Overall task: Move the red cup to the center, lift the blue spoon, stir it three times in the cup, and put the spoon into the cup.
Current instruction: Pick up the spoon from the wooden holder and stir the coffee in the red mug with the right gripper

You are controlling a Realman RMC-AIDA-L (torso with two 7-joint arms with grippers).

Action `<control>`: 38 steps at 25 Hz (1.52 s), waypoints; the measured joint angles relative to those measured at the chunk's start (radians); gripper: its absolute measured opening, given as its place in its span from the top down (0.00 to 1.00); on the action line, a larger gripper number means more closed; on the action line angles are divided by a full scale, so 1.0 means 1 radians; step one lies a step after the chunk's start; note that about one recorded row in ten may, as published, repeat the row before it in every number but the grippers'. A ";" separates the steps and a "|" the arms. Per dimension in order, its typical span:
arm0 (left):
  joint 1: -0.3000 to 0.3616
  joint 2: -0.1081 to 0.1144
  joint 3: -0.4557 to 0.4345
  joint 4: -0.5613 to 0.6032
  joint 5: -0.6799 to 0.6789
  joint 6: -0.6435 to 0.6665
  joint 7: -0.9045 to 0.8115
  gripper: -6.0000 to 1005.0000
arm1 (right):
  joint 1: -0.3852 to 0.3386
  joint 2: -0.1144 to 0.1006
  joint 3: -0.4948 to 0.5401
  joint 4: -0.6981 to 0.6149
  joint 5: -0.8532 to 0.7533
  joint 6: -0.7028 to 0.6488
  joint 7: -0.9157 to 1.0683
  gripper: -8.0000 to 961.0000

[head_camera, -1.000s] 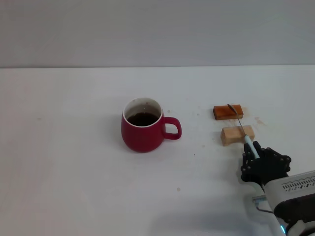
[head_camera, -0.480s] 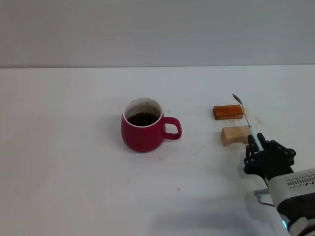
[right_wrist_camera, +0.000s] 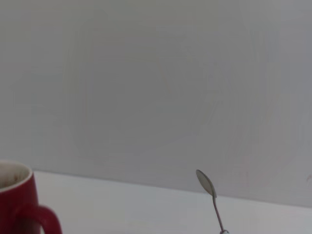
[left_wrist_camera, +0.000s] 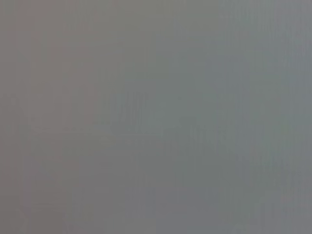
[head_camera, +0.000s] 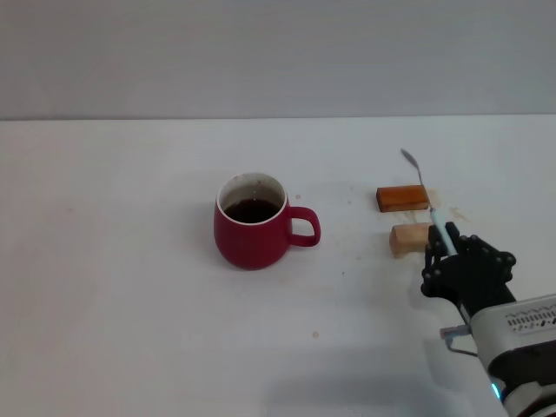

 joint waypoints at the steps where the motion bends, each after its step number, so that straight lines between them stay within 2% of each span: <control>1: 0.000 0.000 0.000 0.000 0.000 -0.001 0.000 0.14 | -0.002 -0.001 0.001 0.005 0.000 -0.022 0.000 0.85; 4: 0.000 0.000 0.000 0.001 0.000 -0.002 0.000 0.14 | -0.004 -0.006 -0.002 0.015 -0.001 -0.051 0.000 0.85; 9: -0.003 -0.002 0.000 0.001 0.000 -0.004 0.005 0.14 | -0.016 -0.029 0.004 0.051 -0.067 -0.076 0.039 0.85; 15: -0.004 -0.003 0.000 0.003 0.000 -0.005 0.007 0.14 | -0.026 -0.071 0.007 0.053 -0.222 -0.121 0.260 0.85; 16: -0.004 -0.003 0.000 0.002 0.000 -0.005 0.007 0.14 | -0.026 -0.082 0.006 0.049 -0.253 -0.132 0.307 0.85; 17: -0.004 -0.003 0.000 0.002 0.000 -0.005 0.007 0.14 | -0.026 -0.101 0.006 0.045 -0.314 -0.148 0.392 0.85; 18: -0.004 -0.003 0.000 0.002 0.000 -0.005 0.007 0.14 | -0.026 -0.101 0.006 0.045 -0.314 -0.148 0.392 0.85; 20: -0.004 -0.003 0.000 0.003 0.000 -0.005 0.007 0.14 | -0.027 -0.122 0.008 0.043 -0.370 -0.155 0.479 0.85; 21: -0.005 -0.003 0.000 0.005 0.000 -0.005 0.007 0.14 | -0.026 -0.147 0.009 0.043 -0.426 -0.161 0.557 0.85; 22: -0.005 -0.003 0.000 0.005 0.000 -0.005 0.007 0.14 | -0.025 -0.159 0.010 0.043 -0.452 -0.164 0.588 0.85; 23: -0.005 -0.003 0.000 0.005 0.000 -0.005 0.007 0.14 | -0.025 -0.159 0.010 0.043 -0.452 -0.164 0.588 0.85; 25: -0.005 -0.003 0.000 0.005 0.000 -0.005 0.007 0.14 | -0.021 -0.182 0.010 0.047 -0.493 -0.164 0.644 0.85; 26: -0.005 -0.003 0.000 0.005 0.000 -0.005 0.007 0.14 | -0.016 -0.202 0.010 0.053 -0.538 -0.163 0.696 0.85; 27: -0.005 -0.003 0.000 0.005 0.000 -0.005 0.007 0.14 | -0.016 -0.202 0.010 0.053 -0.538 -0.163 0.696 0.85; 31: -0.009 -0.003 0.000 0.007 0.000 -0.004 0.008 0.14 | -0.006 -0.238 0.010 0.063 -0.605 -0.146 0.768 0.85; 32: -0.010 -0.004 0.000 0.008 0.000 -0.005 0.008 0.14 | 0.003 -0.260 0.011 0.081 -0.620 -0.113 0.781 0.85; 33: -0.010 -0.004 0.000 0.008 0.000 -0.006 0.008 0.14 | 0.003 -0.260 0.011 0.081 -0.620 -0.113 0.781 0.85; 36: -0.011 -0.004 0.000 0.008 0.000 -0.006 0.008 0.14 | 0.017 -0.294 0.012 0.125 -0.631 -0.052 0.786 0.85; 37: -0.011 -0.004 0.000 0.008 0.000 -0.006 0.008 0.14 | 0.022 -0.319 0.014 0.160 -0.638 -0.012 0.788 0.85; 38: -0.011 -0.004 0.000 0.008 0.000 -0.006 0.008 0.14 | 0.022 -0.319 0.014 0.160 -0.638 -0.012 0.788 0.85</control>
